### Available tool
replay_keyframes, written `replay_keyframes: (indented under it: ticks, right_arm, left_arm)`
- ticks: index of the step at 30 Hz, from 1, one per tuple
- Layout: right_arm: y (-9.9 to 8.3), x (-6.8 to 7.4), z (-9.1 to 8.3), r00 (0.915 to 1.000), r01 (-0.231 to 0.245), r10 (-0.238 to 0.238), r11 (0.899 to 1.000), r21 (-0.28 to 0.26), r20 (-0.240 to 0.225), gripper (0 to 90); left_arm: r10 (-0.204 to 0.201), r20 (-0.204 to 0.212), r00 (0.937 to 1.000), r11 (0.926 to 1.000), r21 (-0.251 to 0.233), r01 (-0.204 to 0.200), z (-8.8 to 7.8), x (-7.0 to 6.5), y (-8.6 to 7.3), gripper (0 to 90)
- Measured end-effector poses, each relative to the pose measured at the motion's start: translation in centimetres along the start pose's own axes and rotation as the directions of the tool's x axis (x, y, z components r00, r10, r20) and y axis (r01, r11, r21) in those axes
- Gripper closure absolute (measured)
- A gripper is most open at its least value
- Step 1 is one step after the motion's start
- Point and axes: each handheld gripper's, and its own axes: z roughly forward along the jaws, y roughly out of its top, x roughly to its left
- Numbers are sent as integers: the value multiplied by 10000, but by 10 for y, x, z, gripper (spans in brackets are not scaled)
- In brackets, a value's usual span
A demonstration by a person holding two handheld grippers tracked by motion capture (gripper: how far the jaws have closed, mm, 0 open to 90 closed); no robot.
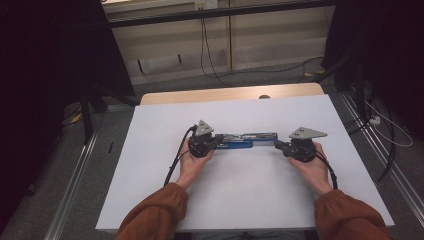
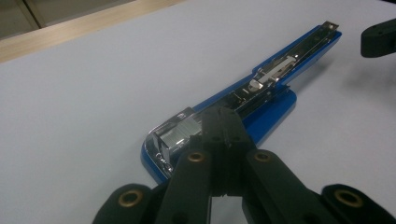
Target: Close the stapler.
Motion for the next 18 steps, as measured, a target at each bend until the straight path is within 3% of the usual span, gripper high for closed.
replay_keyframes:
  ticks: [2, 5, 8, 12, 14, 18]
  right_arm:
    - [0, -1, 1, 10000, 2, -2, 10000, 44, 50, 900]
    - [0, -1, 2, 10000, -40, 39, 9999, 153, 65, 900]
    - [-1, 0, 3, 10000, -31, 31, 9997, 247, 31, 900]
    - [-1, 0, 4, 10000, -16, 13, 9992, 395, 80, 900]
    - [-2, 0, 5, 9997, 47, -58, 9990, 437, 252, 900]
    - [-2, -2, 8, 9998, 9, -20, 9985, 539, 206, 900]
  left_arm:
    - [-134, 223, 9997, 9998, 166, 130, 5, 1, -3, 900]
    - [119, 33, 9999, 9989, 448, -120, 7, 2, -6, 900]
    - [49, -109, 9999, 9991, 416, -45, 5, 5, -5, 900]
    - [62, 18, 10000, 9981, 610, -63, 6, 6, -8, 900]
    - [-189, 100, 9998, 9982, 566, 183, 7, 5, -8, 900]
    - [-116, 72, 9999, 9982, 596, 112, 6, 6, -8, 900]
